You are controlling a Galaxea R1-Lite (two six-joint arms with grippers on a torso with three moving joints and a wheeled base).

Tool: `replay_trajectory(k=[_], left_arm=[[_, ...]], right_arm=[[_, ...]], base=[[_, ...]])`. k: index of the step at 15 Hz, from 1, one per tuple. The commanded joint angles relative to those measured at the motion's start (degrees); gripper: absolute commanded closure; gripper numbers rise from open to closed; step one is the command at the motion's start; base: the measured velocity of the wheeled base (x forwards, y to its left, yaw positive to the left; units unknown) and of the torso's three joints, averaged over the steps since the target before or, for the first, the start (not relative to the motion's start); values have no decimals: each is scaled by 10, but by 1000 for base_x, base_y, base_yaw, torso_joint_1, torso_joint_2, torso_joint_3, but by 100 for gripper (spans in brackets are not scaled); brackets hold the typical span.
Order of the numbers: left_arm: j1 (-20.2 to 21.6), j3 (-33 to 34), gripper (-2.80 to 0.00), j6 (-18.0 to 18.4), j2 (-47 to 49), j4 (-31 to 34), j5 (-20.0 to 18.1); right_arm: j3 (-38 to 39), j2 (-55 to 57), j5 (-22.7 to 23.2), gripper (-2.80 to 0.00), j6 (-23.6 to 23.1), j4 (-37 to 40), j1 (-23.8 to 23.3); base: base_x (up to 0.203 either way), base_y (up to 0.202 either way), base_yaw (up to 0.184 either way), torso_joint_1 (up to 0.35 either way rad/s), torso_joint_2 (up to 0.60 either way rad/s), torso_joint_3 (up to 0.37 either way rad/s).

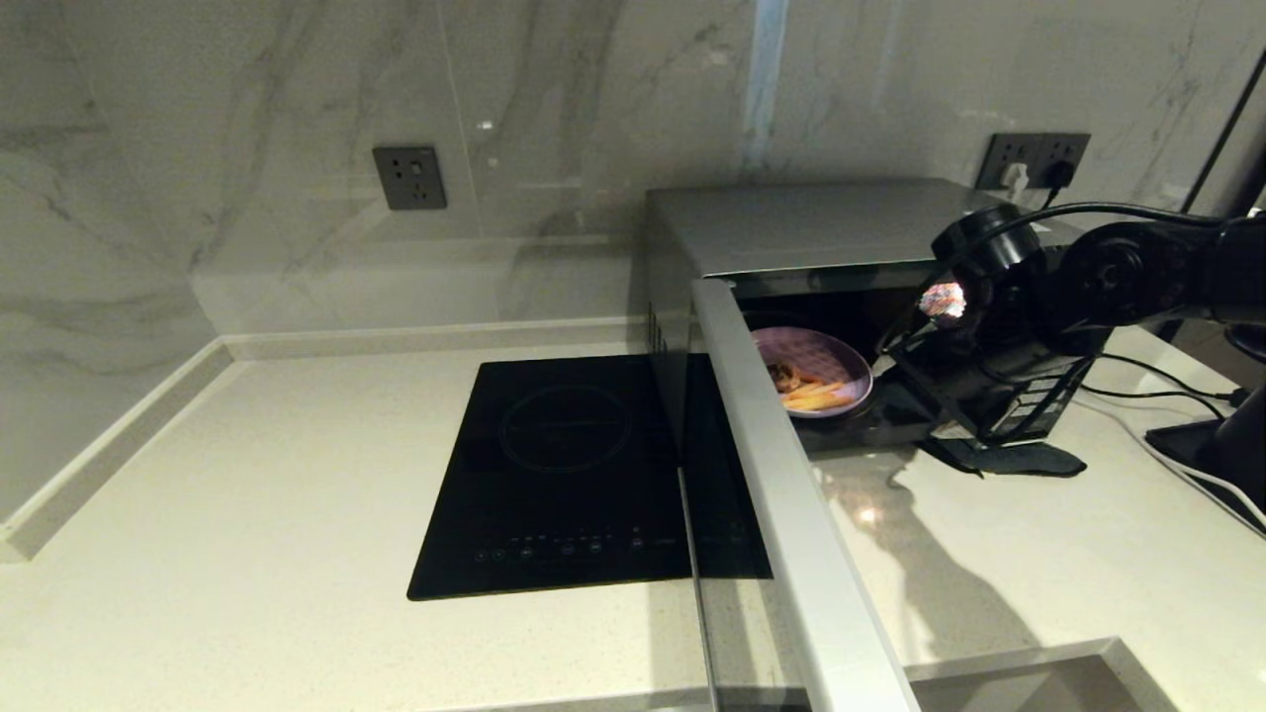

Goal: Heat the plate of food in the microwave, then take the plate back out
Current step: Take the plate out of the microwave

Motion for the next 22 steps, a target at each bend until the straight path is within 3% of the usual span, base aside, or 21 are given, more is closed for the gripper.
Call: replay_trajectory(k=[1, 5, 22], left_arm=[[0, 0, 0, -1, 1, 0, 0], [0, 0, 0, -1, 1, 0, 0], [0, 0, 0, -1, 1, 0, 0]], right_arm=[[-22, 51, 0, -280, 5, -7, -8], [-27, 84, 4, -280, 6, -45, -11], [-47, 132, 1, -280, 3, -44, 10]], base=[[0, 0, 0, 0, 0, 0], [0, 0, 0, 0, 0, 0], [0, 0, 0, 0, 0, 0]])
